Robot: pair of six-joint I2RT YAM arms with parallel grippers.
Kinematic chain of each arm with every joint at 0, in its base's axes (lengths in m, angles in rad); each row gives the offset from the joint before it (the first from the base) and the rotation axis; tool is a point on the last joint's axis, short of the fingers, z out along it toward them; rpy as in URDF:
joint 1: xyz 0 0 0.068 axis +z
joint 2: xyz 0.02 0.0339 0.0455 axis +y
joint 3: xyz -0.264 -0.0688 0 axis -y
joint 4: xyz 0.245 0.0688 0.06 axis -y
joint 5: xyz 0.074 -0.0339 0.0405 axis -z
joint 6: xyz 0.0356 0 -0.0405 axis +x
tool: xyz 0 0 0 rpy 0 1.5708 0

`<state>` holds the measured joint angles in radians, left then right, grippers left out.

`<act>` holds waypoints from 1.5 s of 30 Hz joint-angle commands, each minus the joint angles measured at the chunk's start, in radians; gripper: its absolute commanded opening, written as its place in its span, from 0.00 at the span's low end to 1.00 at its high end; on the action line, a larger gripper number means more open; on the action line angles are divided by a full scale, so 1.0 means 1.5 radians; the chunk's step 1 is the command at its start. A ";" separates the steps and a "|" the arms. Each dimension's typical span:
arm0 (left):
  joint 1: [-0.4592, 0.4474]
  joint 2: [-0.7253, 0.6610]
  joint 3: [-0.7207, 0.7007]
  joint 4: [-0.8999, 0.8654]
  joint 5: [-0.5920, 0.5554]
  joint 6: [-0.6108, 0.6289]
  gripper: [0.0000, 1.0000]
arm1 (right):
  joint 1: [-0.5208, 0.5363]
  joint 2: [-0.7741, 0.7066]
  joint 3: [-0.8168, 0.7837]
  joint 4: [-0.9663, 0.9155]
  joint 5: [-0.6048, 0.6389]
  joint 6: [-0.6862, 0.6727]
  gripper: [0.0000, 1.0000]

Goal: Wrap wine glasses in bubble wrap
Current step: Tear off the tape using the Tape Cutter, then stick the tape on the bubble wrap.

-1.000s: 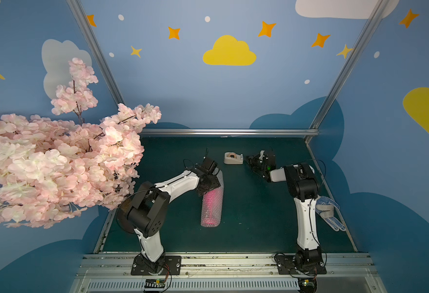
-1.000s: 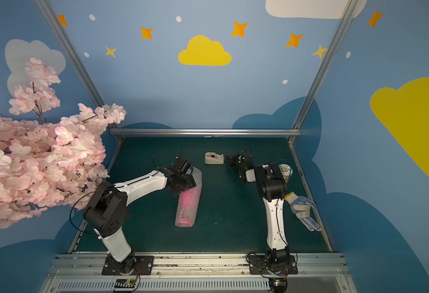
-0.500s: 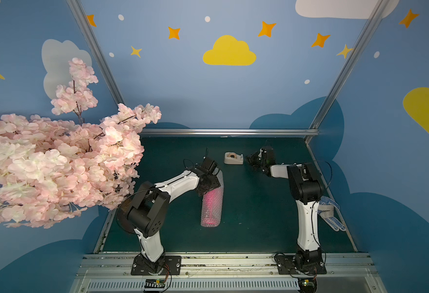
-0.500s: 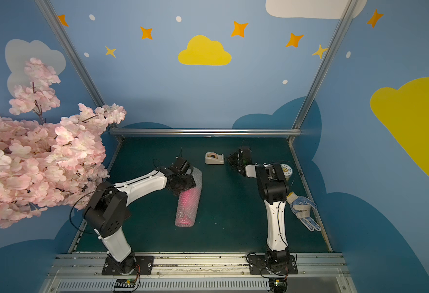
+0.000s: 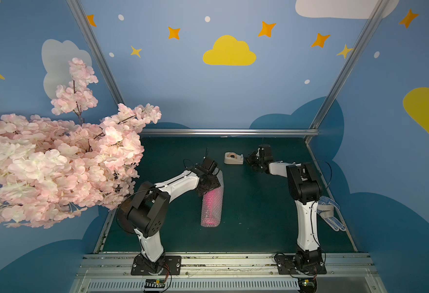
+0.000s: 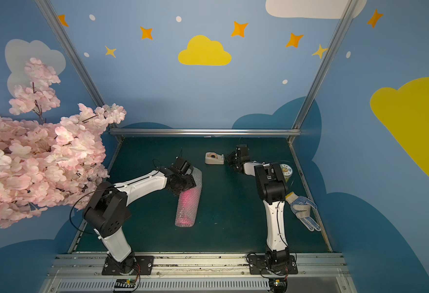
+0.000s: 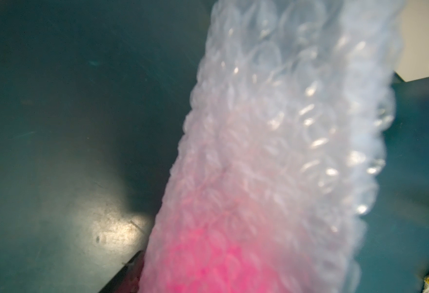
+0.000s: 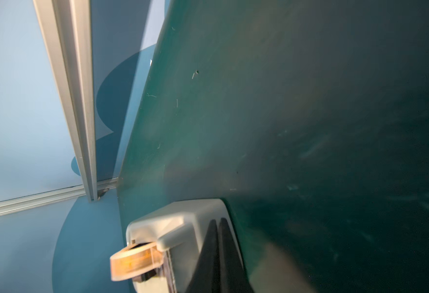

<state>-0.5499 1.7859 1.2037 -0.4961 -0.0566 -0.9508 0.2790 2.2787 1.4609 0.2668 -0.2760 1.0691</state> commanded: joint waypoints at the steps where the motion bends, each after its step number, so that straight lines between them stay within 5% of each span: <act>1: 0.002 -0.003 -0.005 -0.008 -0.006 -0.001 0.78 | 0.002 0.031 0.013 -0.079 0.020 -0.029 0.00; 13: 0.002 0.001 0.001 -0.011 -0.007 -0.001 0.78 | -0.004 0.029 -0.003 -0.083 0.022 -0.023 0.00; 29: 0.000 0.001 -0.001 0.004 -0.006 -0.014 0.78 | -0.019 -0.248 -0.181 -0.080 0.003 -0.071 0.00; 45: -0.001 -0.021 -0.047 0.036 -0.010 -0.039 0.78 | 0.216 -0.533 -0.471 0.116 0.024 0.064 0.00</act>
<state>-0.5503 1.7760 1.1542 -0.4248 -0.0601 -0.9966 0.5583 1.5249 0.7921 0.3405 -0.2687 1.1194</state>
